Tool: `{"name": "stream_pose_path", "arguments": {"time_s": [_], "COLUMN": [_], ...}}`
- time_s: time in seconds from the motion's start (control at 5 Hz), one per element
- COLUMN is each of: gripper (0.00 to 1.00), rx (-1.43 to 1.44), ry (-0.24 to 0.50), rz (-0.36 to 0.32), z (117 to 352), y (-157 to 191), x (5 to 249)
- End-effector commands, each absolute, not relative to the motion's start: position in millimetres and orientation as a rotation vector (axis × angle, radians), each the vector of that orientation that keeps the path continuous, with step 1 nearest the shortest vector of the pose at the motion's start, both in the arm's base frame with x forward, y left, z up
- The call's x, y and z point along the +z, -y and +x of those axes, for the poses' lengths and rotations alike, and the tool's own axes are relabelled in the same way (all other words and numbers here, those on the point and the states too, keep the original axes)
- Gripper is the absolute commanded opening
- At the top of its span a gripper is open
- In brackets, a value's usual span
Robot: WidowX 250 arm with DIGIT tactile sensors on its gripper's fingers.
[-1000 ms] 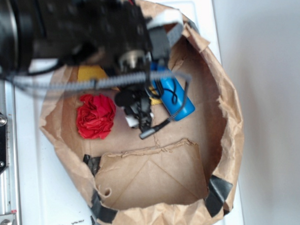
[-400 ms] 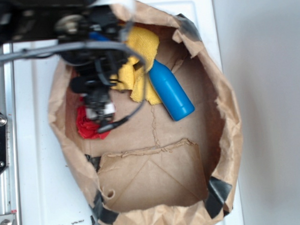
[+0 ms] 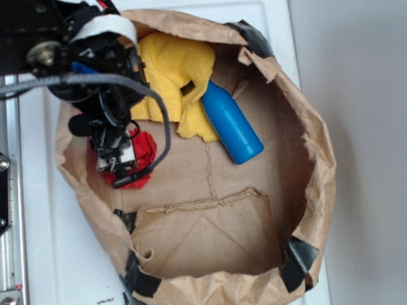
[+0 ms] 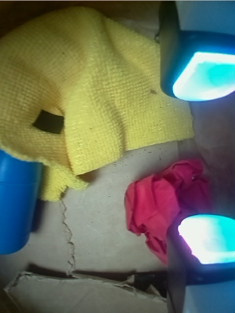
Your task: Grab the red paper.
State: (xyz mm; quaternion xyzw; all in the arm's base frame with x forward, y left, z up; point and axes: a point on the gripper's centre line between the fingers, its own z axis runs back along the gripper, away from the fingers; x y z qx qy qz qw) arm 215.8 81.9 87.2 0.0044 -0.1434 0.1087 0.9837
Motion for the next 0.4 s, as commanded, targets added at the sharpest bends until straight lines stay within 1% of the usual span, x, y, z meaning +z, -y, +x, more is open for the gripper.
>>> {"name": "stream_pose_path", "arguments": {"time_s": [0.0, 0.2], "gripper": [1.00, 1.00], "rx": [0.277, 0.288], "ry": [0.278, 0.289], "rz": [-0.031, -0.037], "z": [214.9, 206.4], "y": [-75.6, -69.9], "x": [105.9, 112.6]}}
